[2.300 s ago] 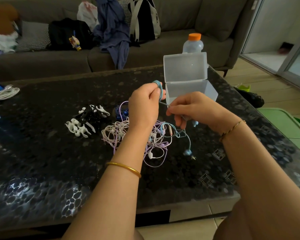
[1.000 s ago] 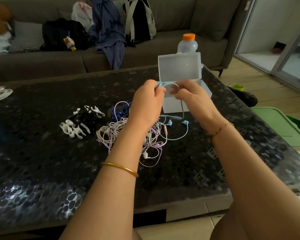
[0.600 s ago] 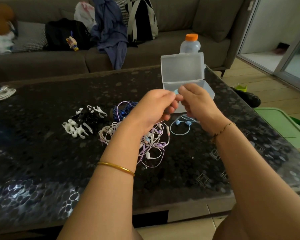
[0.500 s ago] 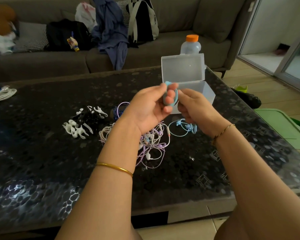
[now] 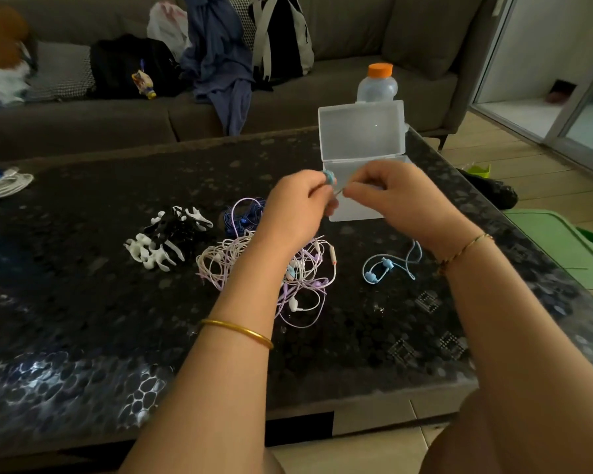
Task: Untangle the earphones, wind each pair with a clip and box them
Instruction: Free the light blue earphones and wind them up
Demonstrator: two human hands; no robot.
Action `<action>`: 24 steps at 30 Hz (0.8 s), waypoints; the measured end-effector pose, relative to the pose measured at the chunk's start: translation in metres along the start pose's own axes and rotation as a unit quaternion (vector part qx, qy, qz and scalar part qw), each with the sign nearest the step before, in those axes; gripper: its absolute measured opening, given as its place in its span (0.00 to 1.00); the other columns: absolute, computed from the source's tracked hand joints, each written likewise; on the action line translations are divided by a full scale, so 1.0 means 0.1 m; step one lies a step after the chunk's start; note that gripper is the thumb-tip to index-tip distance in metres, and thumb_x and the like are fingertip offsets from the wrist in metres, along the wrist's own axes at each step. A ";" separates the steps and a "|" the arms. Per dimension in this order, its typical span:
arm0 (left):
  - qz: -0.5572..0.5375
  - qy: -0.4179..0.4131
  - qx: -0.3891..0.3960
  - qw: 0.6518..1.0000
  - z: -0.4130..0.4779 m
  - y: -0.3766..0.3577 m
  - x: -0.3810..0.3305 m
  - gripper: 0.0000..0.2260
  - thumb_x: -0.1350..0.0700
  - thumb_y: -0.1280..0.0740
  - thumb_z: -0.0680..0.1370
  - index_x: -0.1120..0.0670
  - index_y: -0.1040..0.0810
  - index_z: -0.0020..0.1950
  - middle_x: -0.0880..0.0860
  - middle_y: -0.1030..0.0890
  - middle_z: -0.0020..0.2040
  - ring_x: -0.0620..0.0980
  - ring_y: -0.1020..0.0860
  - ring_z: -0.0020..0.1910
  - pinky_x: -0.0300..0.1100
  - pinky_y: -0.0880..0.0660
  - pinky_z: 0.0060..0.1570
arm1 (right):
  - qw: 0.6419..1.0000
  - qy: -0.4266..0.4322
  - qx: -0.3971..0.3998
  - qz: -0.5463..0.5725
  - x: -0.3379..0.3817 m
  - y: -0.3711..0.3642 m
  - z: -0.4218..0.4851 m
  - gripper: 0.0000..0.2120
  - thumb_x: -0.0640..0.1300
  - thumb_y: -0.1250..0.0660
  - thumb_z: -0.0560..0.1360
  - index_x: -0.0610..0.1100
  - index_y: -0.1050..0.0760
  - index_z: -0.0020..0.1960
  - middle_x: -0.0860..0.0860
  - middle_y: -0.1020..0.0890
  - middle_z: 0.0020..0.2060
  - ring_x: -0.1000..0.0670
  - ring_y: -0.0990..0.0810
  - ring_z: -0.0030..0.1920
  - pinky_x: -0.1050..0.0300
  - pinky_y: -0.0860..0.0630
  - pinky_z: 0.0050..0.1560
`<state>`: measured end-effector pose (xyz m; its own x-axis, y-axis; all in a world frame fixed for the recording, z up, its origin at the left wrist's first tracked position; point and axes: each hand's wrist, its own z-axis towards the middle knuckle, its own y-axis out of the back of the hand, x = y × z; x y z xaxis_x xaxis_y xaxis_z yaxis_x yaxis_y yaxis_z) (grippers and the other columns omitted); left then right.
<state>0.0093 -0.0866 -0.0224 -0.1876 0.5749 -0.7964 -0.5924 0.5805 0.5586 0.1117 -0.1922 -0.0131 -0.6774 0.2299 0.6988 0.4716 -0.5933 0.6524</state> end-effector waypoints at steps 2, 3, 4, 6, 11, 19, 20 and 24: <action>-0.015 0.036 0.073 0.997 0.00 -0.01 -0.05 0.13 0.57 0.45 0.83 0.57 0.21 0.52 0.48 0.21 0.38 0.42 0.24 0.36 0.39 0.27 0.39 | 0.999 0.025 -0.040 0.004 -0.03 -0.02 0.00 0.05 0.42 0.33 0.75 0.40 0.22 0.44 0.56 0.25 0.33 0.63 0.27 0.31 0.73 0.32 0.32; -0.039 0.057 0.098 0.993 0.00 -0.01 -0.05 0.14 0.56 0.46 0.84 0.57 0.21 0.51 0.48 0.22 0.37 0.41 0.26 0.35 0.37 0.29 0.36 | 0.998 0.026 -0.051 0.024 -0.05 -0.04 0.00 0.04 0.41 0.32 0.74 0.40 0.22 0.45 0.56 0.25 0.33 0.64 0.27 0.30 0.73 0.32 0.32; -0.078 0.079 0.116 0.987 0.00 0.01 -0.06 0.15 0.55 0.47 0.84 0.57 0.21 0.50 0.47 0.24 0.36 0.41 0.28 0.33 0.35 0.31 0.33 | 0.997 0.015 -0.058 0.054 -0.07 -0.07 0.01 0.04 0.41 0.31 0.74 0.40 0.23 0.46 0.55 0.25 0.33 0.64 0.27 0.29 0.73 0.32 0.31; -0.197 0.134 0.144 0.961 -0.01 0.05 -0.06 0.16 0.55 0.47 0.84 0.57 0.21 0.48 0.47 0.26 0.33 0.40 0.31 0.30 0.32 0.34 0.27 | 0.986 -0.031 -0.047 0.154 -0.10 -0.10 0.01 0.05 0.43 0.31 0.75 0.41 0.24 0.46 0.53 0.25 0.33 0.60 0.29 0.27 0.69 0.32 0.28; -0.504 0.260 0.146 0.811 -0.01 0.13 -0.08 0.17 0.54 0.48 0.84 0.58 0.24 0.44 0.47 0.29 0.28 0.39 0.33 0.24 0.30 0.41 0.22 | 0.953 -0.128 0.031 0.274 -0.13 -0.17 0.00 0.09 0.44 0.39 0.79 0.44 0.21 0.47 0.49 0.27 0.31 0.56 0.36 0.26 0.64 0.38 0.26; -0.555 0.252 -0.026 0.792 0.00 0.09 -0.08 0.13 0.56 0.45 0.84 0.60 0.24 0.58 0.51 0.18 0.41 0.40 0.21 0.33 0.30 0.32 0.29 | 0.981 -0.094 0.160 0.050 0.00 -0.17 -0.02 0.11 0.45 0.40 0.80 0.48 0.20 0.45 0.50 0.25 0.27 0.54 0.35 0.24 0.63 0.36 0.25; -0.517 0.243 -0.038 0.820 0.00 0.08 -0.08 0.12 0.57 0.44 0.83 0.58 0.23 0.57 0.50 0.17 0.43 0.40 0.19 0.36 0.31 0.30 0.32 | 0.979 -0.088 0.178 0.035 0.02 -0.16 -0.03 0.10 0.45 0.40 0.80 0.46 0.20 0.47 0.50 0.25 0.27 0.54 0.34 0.24 0.63 0.35 0.26; -0.243 0.156 -0.072 0.955 -0.01 0.02 -0.01 0.09 0.56 0.42 0.82 0.52 0.21 0.52 0.46 0.17 0.46 0.40 0.20 0.47 0.35 0.30 0.40 | 0.982 -0.057 0.178 0.015 0.08 -0.10 -0.04 0.10 0.46 0.37 0.78 0.44 0.19 0.45 0.49 0.25 0.26 0.56 0.34 0.21 0.63 0.33 0.25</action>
<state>0.0075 -0.0862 -0.0207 -0.0739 0.0444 -0.9963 -0.7664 0.6367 0.0852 0.0992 -0.1877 -0.0147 -0.6019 0.3144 0.7340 0.6713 -0.2986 0.6784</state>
